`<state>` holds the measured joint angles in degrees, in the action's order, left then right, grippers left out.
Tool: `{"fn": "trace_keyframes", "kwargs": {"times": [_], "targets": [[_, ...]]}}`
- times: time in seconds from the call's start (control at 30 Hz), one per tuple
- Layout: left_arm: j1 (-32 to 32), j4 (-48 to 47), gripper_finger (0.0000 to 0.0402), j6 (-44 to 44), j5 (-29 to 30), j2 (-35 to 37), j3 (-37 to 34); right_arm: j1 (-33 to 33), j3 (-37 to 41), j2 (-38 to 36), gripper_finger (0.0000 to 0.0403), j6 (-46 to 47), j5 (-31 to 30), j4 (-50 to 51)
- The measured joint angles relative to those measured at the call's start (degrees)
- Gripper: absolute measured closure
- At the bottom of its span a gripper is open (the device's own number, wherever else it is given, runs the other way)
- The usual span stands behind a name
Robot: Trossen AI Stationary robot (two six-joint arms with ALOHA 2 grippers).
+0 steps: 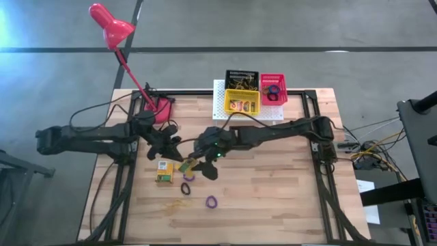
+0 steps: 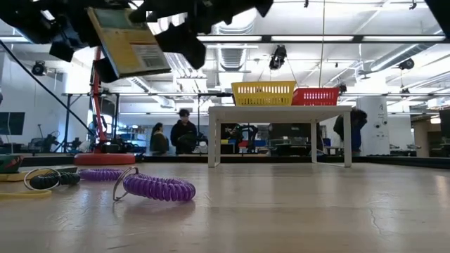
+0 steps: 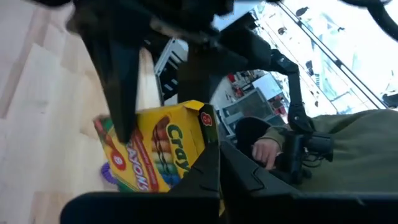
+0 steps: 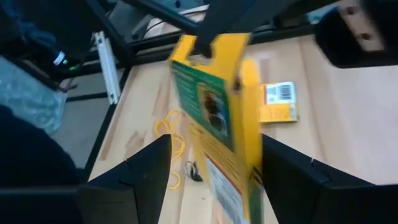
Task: Pick & Place Office Desk Supplies
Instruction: Put the yellow crayon box in the yellow bin on the shelf
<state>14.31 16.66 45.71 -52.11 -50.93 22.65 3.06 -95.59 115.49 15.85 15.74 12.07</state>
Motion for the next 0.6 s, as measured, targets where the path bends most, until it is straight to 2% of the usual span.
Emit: {"fn": "trace_keyframes", "kwargs": {"times": [0.17,0.33,0.5,0.6], "targets": [[0.0,-0.3,0.04,0.9,0.2,0.7,-0.1,0.0,-3.0,1.2,0.0214,-0.3,2.5,1.4],[0.0,-0.2,0.0393,1.6,0.5,0.6,0.0,0.1,-3.7,0.9,0.029,2.1,2.8,2.8],[0.1,-0.1,0.0338,3.8,2.1,0.6,0.0,2.0,-3.6,0.2,0.0375,5.2,2.0,2.7],[0.5,0.6,0.0294,3.9,2.1,0.6,0.0,4.3,-3.4,-0.4,0.0376,7.3,-1.4,2.6]]}}
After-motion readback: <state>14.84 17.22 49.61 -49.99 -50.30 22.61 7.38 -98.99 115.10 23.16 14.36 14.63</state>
